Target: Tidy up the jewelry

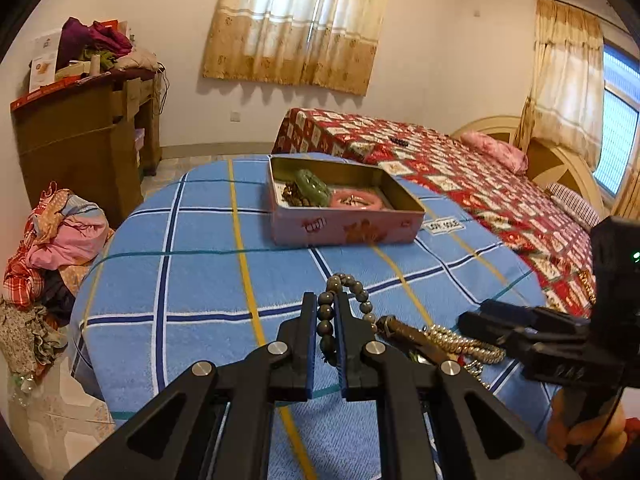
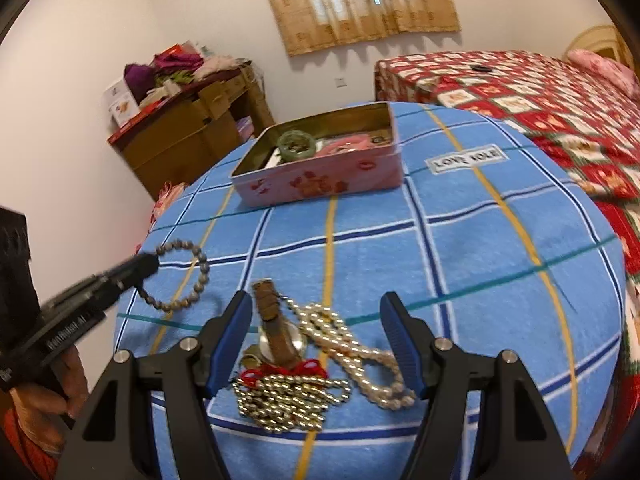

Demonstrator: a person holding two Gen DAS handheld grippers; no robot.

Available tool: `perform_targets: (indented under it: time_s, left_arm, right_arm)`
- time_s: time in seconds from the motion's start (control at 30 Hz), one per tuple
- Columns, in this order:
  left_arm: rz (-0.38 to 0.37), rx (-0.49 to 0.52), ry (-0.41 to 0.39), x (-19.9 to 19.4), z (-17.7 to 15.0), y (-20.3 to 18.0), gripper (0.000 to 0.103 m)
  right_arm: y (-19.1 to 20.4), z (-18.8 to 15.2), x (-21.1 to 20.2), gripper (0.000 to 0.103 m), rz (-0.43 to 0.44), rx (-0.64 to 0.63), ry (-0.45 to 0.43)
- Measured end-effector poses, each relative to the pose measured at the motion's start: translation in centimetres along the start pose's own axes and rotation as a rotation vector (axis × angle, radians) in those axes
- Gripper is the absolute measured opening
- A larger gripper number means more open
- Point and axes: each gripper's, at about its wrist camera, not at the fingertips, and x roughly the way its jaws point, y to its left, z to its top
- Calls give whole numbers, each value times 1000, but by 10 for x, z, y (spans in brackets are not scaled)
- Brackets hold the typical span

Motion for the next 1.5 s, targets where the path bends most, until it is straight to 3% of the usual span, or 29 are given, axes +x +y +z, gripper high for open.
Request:
perform_targets:
  time_s: [0.2, 0.33, 0.5, 0.6, 0.67, 0.7, 0.77, 0.9, 1.17, 1.27, 1.33, 1.5]
  left_arm:
    - [15, 7, -5, 1, 3, 0, 7]
    - [17, 1, -5, 3, 2, 3, 7]
    - [20, -8, 3, 4, 1, 8, 7]
    - [17, -10, 2, 4, 1, 8, 7]
    - [17, -12, -2, 3, 1, 9, 7]
    - [15, -14, -4, 2, 1, 9, 7]
    - [15, -16, -8, 1, 2, 9, 7]
    - [15, -21, -12, -1, 2, 11, 7]
    - [4, -28, -16, 1, 6, 8, 7]
    - [-5, -26, -21, 2, 8, 4, 7]
    - [-10, -21, -28, 2, 11, 2, 7]
    - [-10, -11, -25, 7, 14, -2, 7]
  right_arm:
    - [22, 9, 26, 69, 3, -99, 63]
    - [31, 11, 46, 64, 9, -145, 116]
    - [44, 6, 65, 53, -25, -217, 199]
    - [50, 6, 68, 52, -69, -268, 215]
    - [55, 4, 70, 45, -109, -308, 216]
    - [55, 3, 69, 30, -118, -313, 211]
    - [50, 5, 68, 24, -106, -289, 210]
    - [41, 13, 56, 22, -44, -209, 171]
    - [34, 45, 12, 22, 91, -73, -32]
    - [33, 50, 8, 21, 83, -54, -64]
    - [30, 54, 5, 12, 89, -37, -82]
    - [24, 61, 2, 12, 62, -41, -101]
